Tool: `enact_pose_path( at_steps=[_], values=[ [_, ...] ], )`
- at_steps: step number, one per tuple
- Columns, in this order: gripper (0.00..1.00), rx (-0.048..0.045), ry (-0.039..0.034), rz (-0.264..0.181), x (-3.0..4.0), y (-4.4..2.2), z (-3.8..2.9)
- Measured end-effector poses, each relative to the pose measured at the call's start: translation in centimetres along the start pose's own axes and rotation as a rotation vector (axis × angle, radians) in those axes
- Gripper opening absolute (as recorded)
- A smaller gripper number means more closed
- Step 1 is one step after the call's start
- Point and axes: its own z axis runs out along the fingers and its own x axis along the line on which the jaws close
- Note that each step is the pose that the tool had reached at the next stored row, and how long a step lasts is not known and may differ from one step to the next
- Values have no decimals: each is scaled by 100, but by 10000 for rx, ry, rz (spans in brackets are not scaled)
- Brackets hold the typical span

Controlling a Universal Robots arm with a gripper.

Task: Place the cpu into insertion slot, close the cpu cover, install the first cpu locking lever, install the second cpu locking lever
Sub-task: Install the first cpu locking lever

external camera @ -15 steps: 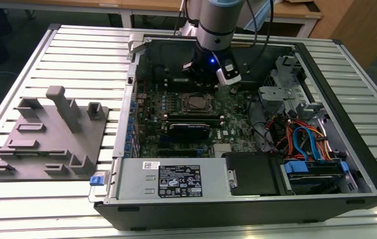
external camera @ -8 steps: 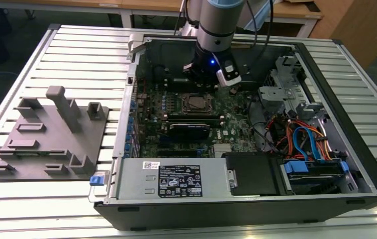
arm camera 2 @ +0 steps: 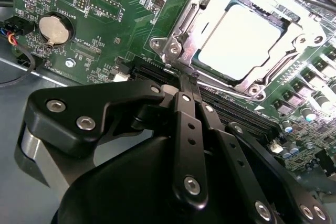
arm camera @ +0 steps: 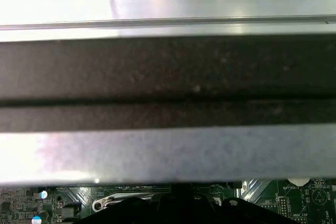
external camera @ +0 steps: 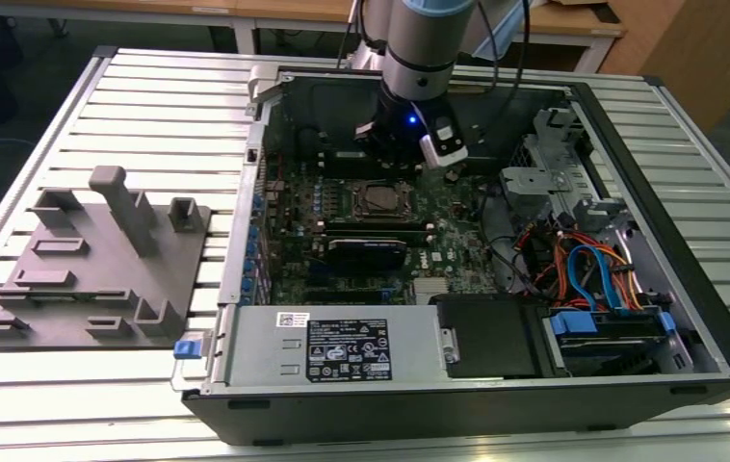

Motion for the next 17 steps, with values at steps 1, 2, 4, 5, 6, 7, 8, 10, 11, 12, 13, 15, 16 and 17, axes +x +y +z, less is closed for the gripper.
enact_pose_path(
  at_steps=[1,2,4,5,6,7,8,10,11,12,13,15,16,17],
  values=[
    [11,0,1,0,-1,0,-2],
    [11,1,1,-1,-1,1,-4],
    [11,2,2,-1,-1,1,-11],
    [11,0,0,-1,-1,2,-13],
    [11,-1,0,-1,-1,2,-14],
    [11,0,0,-1,-1,2,-17],
    [11,0,0,-1,-1,2,-17],
    [11,1,1,-1,-1,2,-18],
    [11,2,2,-1,-2,2,-17],
    [11,1,1,-2,-3,1,-15],
    [11,1,1,-1,-3,1,-10],
    [11,3,1,0,-4,-1,-3],
    [11,7,1,0,-4,-1,0],
    [11,12,2,-1,-4,-1,1]
  ],
)
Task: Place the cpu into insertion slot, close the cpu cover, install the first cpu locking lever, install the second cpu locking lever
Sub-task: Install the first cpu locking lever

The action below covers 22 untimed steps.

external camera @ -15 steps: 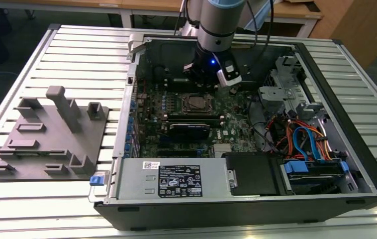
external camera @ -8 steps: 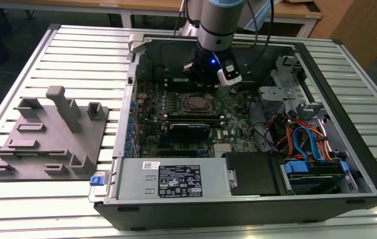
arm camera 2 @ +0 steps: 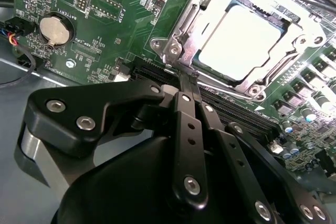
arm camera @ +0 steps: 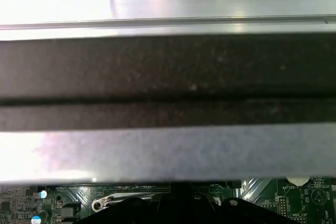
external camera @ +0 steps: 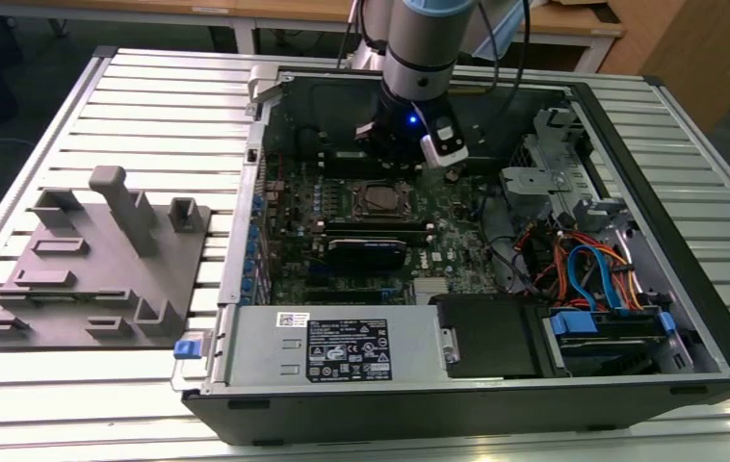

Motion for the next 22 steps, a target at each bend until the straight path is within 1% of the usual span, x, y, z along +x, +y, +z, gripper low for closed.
enact_pose_path(
  at_steps=[7,11,12,20,21,22],
  values=[
    [11,10,-3,1,-1,-4,5],
    [11,87,-3,1,0,-6,14],
    [11,94,-6,1,-1,-6,16],
    [11,95,-8,1,-1,-3,-2],
    [11,123,-9,1,-1,-3,-3],
    [11,179,-10,2,0,-3,-4]
  ],
)
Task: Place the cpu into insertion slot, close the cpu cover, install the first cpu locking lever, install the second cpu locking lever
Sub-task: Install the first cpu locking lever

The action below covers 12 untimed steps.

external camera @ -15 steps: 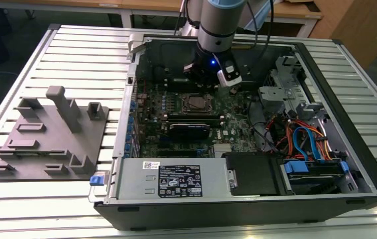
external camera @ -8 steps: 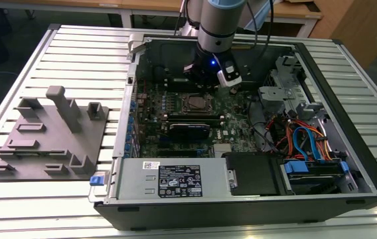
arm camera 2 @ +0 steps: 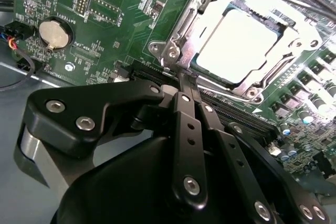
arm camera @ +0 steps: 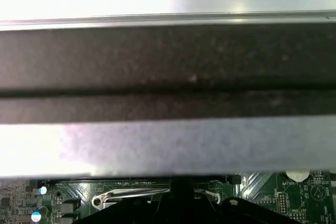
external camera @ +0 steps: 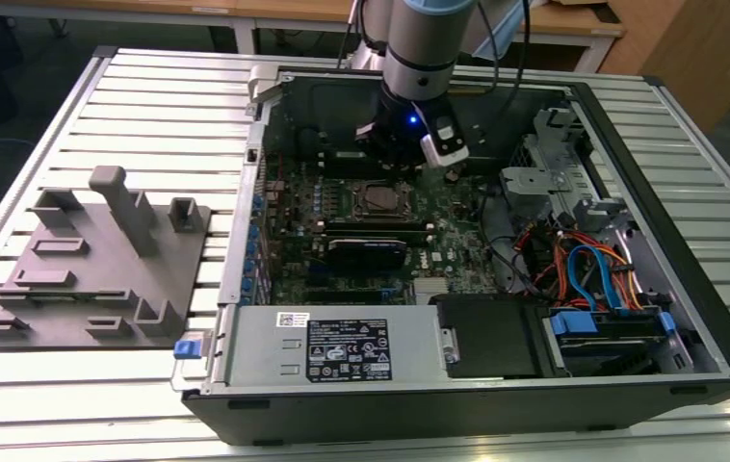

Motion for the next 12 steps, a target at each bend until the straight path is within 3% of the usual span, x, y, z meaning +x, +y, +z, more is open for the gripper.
enact_pose_path(
  at_steps=[5,8,12],
  values=[
    [11,324,-16,-2,-1,-1,8],
    [11,382,-17,-1,-1,-2,13],
    [11,389,-17,-1,0,-3,22]
  ],
)
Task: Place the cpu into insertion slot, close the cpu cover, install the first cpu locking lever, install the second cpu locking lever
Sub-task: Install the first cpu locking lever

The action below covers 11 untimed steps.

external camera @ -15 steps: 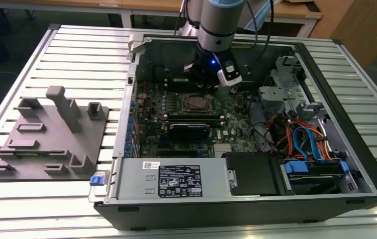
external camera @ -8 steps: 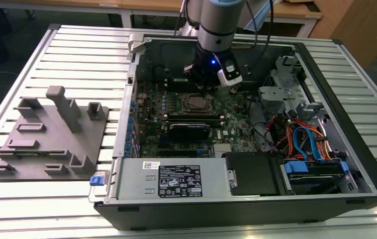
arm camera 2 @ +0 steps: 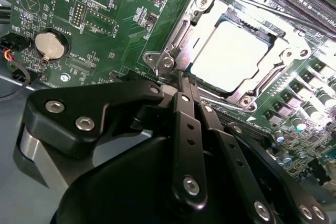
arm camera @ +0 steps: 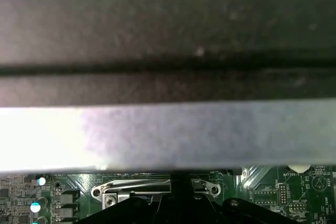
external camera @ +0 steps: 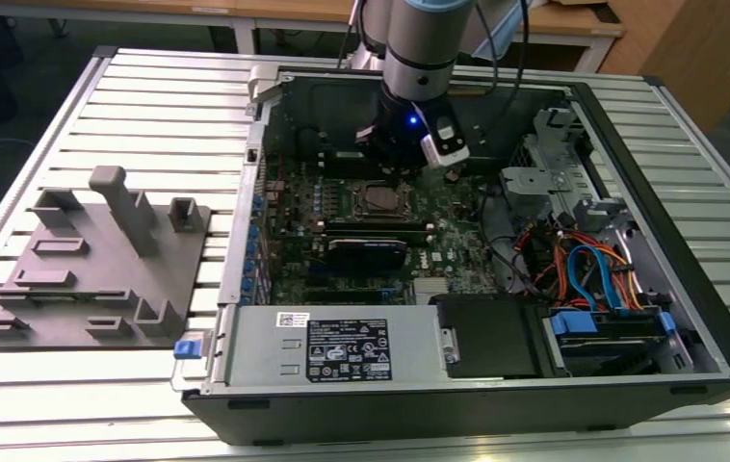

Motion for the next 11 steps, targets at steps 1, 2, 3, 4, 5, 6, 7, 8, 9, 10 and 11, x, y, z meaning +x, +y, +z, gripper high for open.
enact_pose_path(
  at_steps=[1,2,3,4,5,6,7,8,9,10,11],
  values=[
    [11,-1,0,0,0,0,4],
    [11,1,1,-1,0,-1,8],
    [11,3,1,0,0,-2,12],
    [11,3,1,-1,0,-2,15],
    [11,3,1,0,0,-2,16],
    [11,1,0,0,0,-2,17],
    [11,-3,-1,0,0,-2,17],
    [11,-11,-1,1,0,-1,13],
    [11,-29,-4,1,0,0,8],
    [11,-60,-7,-1,-1,3,0],
    [11,-110,-7,-2,-2,5,-11]
  ],
)
